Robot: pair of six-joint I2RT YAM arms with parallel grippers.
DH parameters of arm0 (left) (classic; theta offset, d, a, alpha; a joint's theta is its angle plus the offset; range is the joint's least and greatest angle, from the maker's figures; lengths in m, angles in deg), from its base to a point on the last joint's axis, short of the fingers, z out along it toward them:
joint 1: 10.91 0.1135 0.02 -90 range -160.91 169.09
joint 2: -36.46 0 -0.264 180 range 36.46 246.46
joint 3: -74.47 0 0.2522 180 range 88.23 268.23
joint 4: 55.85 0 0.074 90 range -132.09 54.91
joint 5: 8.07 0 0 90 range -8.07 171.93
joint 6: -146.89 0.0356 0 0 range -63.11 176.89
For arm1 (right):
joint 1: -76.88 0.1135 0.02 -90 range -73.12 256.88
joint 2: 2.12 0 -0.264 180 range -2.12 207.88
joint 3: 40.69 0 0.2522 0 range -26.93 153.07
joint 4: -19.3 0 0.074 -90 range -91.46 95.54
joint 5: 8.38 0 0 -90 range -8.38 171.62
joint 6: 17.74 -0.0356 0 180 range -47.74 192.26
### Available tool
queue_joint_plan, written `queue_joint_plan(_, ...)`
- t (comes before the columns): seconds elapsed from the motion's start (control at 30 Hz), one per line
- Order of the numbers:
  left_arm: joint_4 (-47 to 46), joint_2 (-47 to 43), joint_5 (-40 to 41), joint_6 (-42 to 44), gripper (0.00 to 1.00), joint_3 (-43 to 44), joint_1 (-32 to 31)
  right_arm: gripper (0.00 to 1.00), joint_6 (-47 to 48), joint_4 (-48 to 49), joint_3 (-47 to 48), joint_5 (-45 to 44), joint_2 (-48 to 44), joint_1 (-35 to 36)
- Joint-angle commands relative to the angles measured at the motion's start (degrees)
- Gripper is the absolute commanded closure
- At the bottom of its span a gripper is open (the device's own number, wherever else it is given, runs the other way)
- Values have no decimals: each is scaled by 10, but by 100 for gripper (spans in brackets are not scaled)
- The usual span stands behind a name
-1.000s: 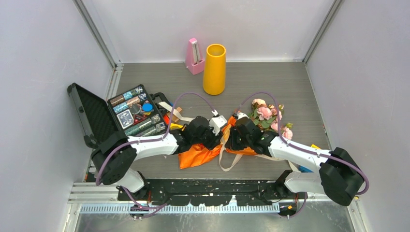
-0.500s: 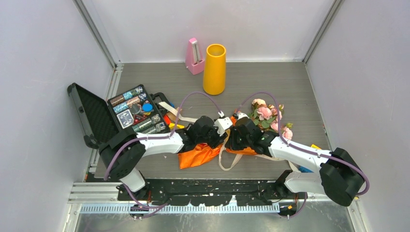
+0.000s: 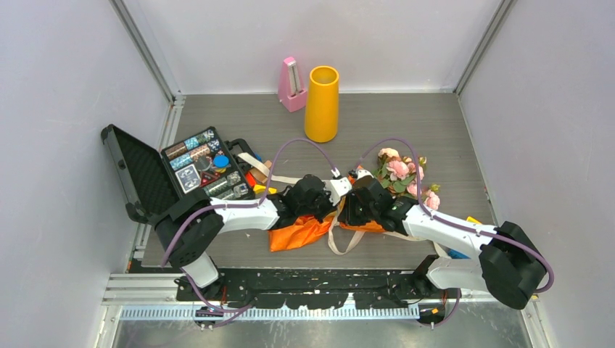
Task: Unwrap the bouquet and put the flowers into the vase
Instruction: Untie the ribbon from the wrapping paper.
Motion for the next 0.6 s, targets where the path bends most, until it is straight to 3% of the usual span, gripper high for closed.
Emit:
queue_joint_plan(0.0, -43, -2, 3, -13, 100, 15, -2, 100, -5, -9, -5, -8, -8, 3)
queue_joint_plan(0.23, -44, -28, 57, -77, 100, 8, 0, 100, -15, -43, -17, -21, -30, 3)
queue_joint_plan(0.57, 24, -36, 0, -166, 100, 32, 23, 99, -26, -14, -37, -31, -75, 3)
